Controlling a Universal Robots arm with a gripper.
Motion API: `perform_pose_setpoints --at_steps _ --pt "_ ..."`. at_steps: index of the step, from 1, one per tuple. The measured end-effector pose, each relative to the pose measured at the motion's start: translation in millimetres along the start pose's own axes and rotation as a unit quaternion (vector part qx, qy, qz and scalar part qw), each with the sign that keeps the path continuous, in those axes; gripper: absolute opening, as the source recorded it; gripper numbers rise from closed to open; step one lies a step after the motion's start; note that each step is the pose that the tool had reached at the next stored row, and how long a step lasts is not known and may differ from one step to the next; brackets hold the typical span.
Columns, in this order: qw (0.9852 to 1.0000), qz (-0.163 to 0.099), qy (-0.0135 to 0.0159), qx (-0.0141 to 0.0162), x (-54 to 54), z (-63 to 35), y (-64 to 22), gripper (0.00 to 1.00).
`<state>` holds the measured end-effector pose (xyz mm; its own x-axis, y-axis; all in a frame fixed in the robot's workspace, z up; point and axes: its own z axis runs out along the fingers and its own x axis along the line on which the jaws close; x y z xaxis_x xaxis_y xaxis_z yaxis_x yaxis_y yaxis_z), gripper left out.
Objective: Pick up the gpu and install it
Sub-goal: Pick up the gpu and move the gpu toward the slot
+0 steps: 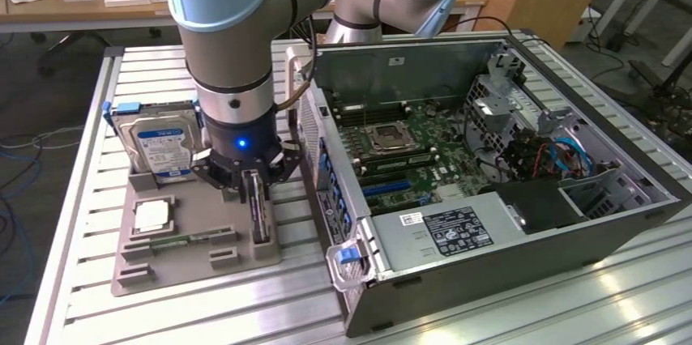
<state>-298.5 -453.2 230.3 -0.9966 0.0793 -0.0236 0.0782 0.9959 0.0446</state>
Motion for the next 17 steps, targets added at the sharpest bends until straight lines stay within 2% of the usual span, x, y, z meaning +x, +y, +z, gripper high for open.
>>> perform_pose_setpoints --at_steps 17 --pt "1.0 0.0 0.0 0.0 0.2 0.0 0.0 0.39"
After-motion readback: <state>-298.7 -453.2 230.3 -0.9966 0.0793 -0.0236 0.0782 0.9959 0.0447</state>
